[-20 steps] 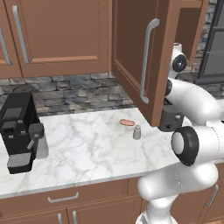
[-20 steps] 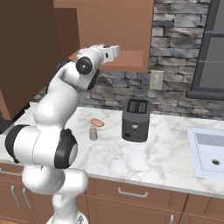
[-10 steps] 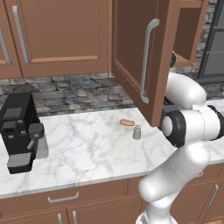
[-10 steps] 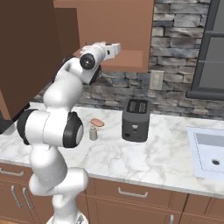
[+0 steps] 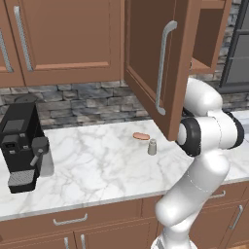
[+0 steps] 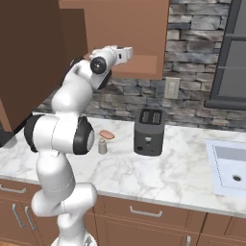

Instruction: Pick the shaker and shaker from the counter and place them in the cabinet.

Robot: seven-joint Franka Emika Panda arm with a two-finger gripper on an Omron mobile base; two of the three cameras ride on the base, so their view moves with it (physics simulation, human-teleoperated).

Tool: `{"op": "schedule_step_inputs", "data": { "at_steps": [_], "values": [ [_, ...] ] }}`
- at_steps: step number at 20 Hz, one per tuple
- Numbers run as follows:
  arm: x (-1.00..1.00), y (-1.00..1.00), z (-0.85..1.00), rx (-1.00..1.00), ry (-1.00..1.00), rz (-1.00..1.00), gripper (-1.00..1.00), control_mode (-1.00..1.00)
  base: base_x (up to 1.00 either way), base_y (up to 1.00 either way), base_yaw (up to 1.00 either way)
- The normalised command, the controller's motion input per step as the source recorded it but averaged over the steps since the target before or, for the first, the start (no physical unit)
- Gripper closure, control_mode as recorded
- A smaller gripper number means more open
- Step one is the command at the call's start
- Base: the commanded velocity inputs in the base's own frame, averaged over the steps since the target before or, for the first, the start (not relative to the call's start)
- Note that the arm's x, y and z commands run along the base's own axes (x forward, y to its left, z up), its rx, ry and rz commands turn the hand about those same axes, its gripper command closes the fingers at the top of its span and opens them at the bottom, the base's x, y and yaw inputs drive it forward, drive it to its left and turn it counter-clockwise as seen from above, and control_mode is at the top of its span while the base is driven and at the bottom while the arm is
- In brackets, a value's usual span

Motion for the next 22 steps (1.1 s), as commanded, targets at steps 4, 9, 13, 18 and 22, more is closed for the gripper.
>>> {"op": "schedule_step_inputs", "data": {
  "at_steps": [4, 9, 13, 18, 22],
  "values": [
    [0.15, -0.18, -0.32, 0.0, 0.0, 0.06, 1.0, -1.0, 0.0, 0.0, 0.0],
    [0.03, -0.04, -0.07, 0.0, 0.0, 0.03, -1.0, -1.0, 0.0, 0.0, 0.0],
    [-0.06, -0.04, 0.06, 0.02, -0.01, 0.0, -1.0, -1.0, 0.0, 0.0, 0.0],
    [-0.42, -0.1, 0.21, 0.03, -0.05, 0.0, -1.0, -1.0, 0.0, 0.0, 0.0],
    [-0.56, -0.15, 0.29, 0.03, 0.0, 0.0, -1.0, -1.0, 0.0, 0.0, 0.0]
  ]
}}
